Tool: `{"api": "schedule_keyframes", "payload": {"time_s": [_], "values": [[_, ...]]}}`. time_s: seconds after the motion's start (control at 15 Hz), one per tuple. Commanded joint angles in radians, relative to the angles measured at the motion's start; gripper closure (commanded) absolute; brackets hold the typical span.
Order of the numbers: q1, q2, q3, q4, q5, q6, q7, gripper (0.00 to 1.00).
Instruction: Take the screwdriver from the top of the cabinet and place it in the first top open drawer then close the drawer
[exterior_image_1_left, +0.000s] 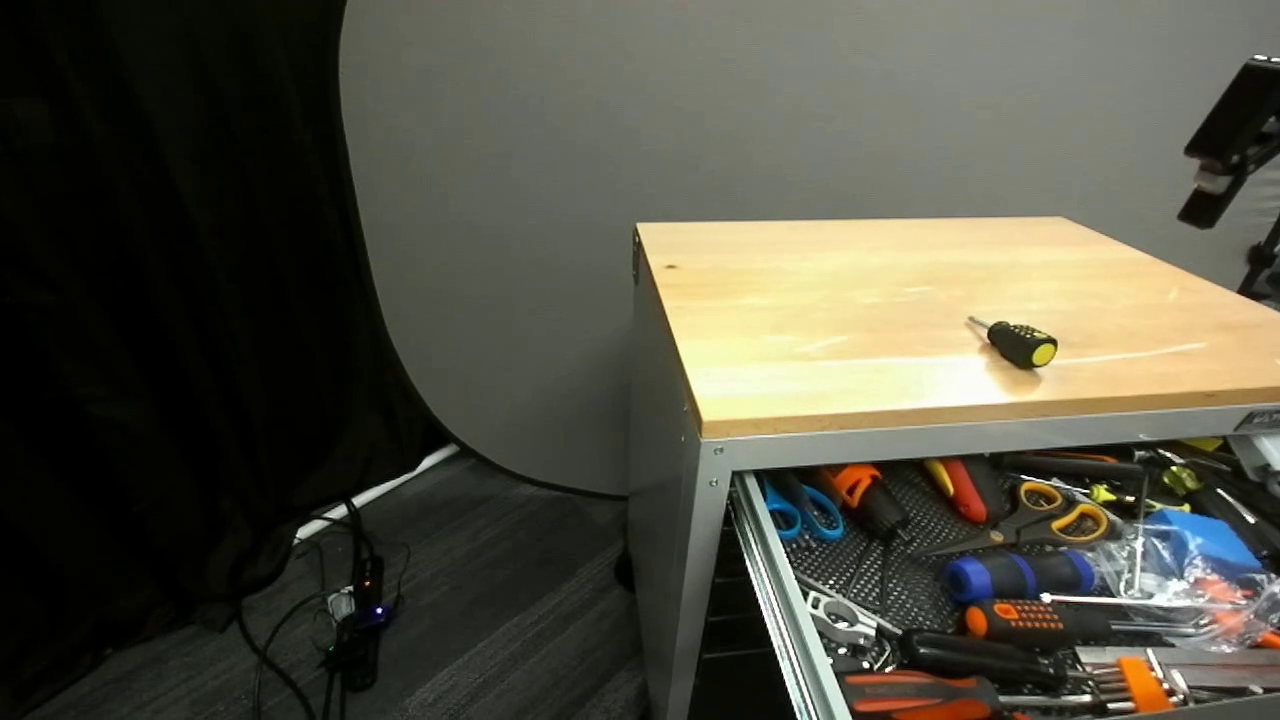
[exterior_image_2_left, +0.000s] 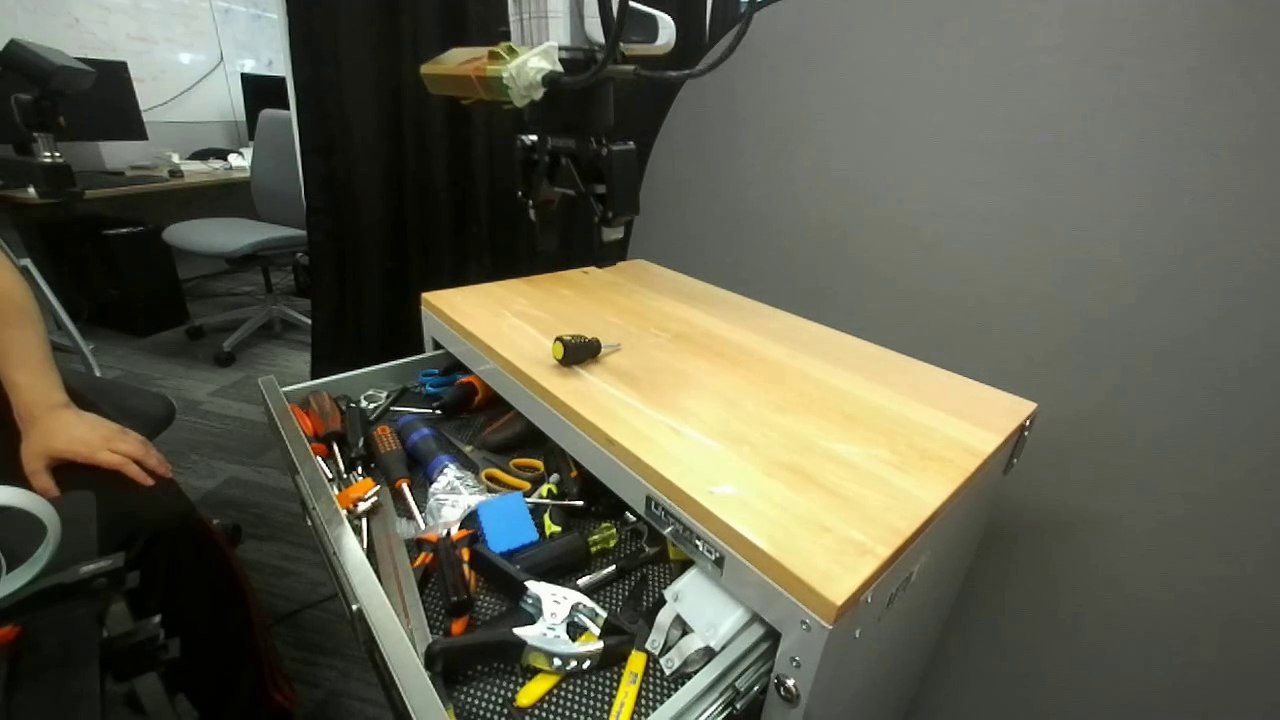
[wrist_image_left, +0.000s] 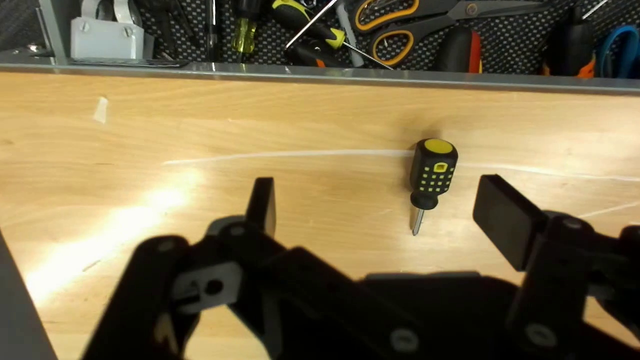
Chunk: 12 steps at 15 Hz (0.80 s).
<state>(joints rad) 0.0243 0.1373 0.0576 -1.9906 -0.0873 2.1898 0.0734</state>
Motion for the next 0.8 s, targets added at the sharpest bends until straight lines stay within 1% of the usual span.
{"api": "schedule_keyframes", "payload": {"time_s": [0.0, 0.07, 0.13, 0.47, 0.6, 0.73], "values": [[0.0, 0.061, -0.008, 0.077, 0.053, -0.045, -0.051, 0.0], [-0.001, 0.075, -0.006, 0.085, 0.072, -0.05, -0.063, 0.0], [0.02, 0.145, 0.008, 0.111, 0.08, -0.016, -0.033, 0.0], [0.053, 0.254, 0.045, 0.154, 0.158, -0.003, -0.027, 0.0], [0.065, 0.286, 0.046, 0.172, 0.165, 0.01, -0.017, 0.0], [0.081, 0.3, 0.033, 0.179, 0.137, 0.038, 0.007, 0.0]]}}
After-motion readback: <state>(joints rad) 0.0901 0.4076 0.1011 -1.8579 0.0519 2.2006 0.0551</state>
